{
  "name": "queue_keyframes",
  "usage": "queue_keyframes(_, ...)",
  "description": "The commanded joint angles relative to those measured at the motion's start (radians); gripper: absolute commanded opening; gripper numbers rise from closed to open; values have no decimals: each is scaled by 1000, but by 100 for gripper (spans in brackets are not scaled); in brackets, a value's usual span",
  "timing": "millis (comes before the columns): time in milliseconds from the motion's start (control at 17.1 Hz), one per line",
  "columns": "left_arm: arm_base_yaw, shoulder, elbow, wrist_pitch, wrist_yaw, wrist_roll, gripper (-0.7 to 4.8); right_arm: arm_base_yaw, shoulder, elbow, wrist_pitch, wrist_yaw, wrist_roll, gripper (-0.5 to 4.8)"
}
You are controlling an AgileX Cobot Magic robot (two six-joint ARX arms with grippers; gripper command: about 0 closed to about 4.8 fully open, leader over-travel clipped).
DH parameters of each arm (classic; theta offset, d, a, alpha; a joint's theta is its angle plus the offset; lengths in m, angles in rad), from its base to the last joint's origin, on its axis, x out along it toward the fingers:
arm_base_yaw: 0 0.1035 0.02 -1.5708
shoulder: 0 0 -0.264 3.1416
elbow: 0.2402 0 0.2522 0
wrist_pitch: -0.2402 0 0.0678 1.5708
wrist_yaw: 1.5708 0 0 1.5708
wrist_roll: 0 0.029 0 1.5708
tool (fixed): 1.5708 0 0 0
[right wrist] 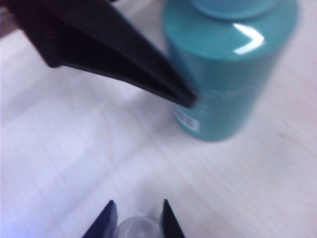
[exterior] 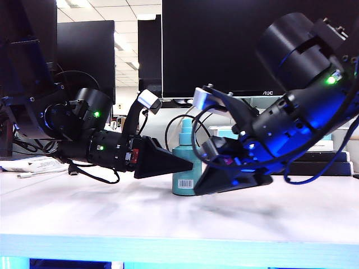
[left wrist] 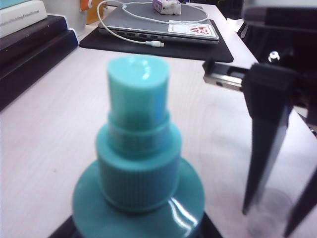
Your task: Pick up the sprayer with the left hand, pick up its lid with the right hand then put the lid on the sprayer.
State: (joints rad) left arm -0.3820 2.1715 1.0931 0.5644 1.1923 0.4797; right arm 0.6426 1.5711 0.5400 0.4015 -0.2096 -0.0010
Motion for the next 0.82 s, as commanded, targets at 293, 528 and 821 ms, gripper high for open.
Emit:
queue_keyframes(293, -2, 4, 3, -27, -4, 3, 214, -41, -226, 6, -27, 18, 0, 22)
queue_keyframes(528, -17, 4, 3, -69, 24, 1, 214, -49, -289, 58, -40, 13, 0, 22)
queue_keyframes(821, -74, 4, 3, -96, 23, 25, 214, -53, -287, 148, -98, 10, -40, 45)
